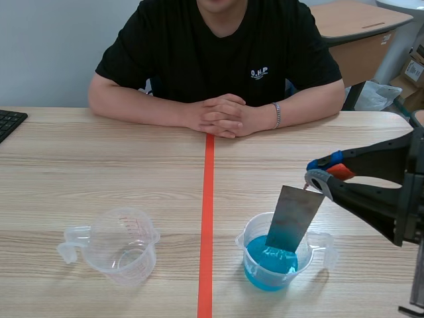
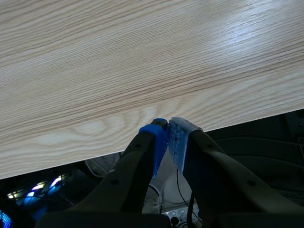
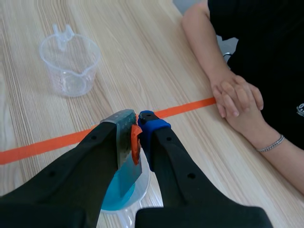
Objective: Do the redox reaction experiment.
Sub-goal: 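Hold the plate still in the solution, then raise the plate and point at it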
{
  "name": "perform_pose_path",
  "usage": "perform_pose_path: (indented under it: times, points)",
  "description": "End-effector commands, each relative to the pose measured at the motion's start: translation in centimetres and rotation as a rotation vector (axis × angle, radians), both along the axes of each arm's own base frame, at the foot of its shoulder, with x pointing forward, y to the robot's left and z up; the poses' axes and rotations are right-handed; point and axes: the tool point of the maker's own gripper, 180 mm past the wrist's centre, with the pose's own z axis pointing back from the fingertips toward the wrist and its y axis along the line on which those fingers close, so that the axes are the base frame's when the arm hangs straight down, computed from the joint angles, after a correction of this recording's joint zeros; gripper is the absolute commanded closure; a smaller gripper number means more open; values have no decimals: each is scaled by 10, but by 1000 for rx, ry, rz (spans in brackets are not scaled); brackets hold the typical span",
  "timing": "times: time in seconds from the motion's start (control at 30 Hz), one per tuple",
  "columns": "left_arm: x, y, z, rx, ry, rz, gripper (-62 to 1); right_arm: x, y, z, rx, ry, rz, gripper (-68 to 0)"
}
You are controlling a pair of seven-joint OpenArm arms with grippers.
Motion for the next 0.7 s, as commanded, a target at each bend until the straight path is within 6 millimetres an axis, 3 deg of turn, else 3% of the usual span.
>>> perform_pose_path:
  times: [0.0, 0.67]
  points:
    - [6, -2, 5, -6, -20, -8, -46, -1, 3, 14, 23, -31, 19, -15]
    - [6, -2, 5, -6, -20, -8, -46, -7, 9, 50, 56, -81, 16, -15]
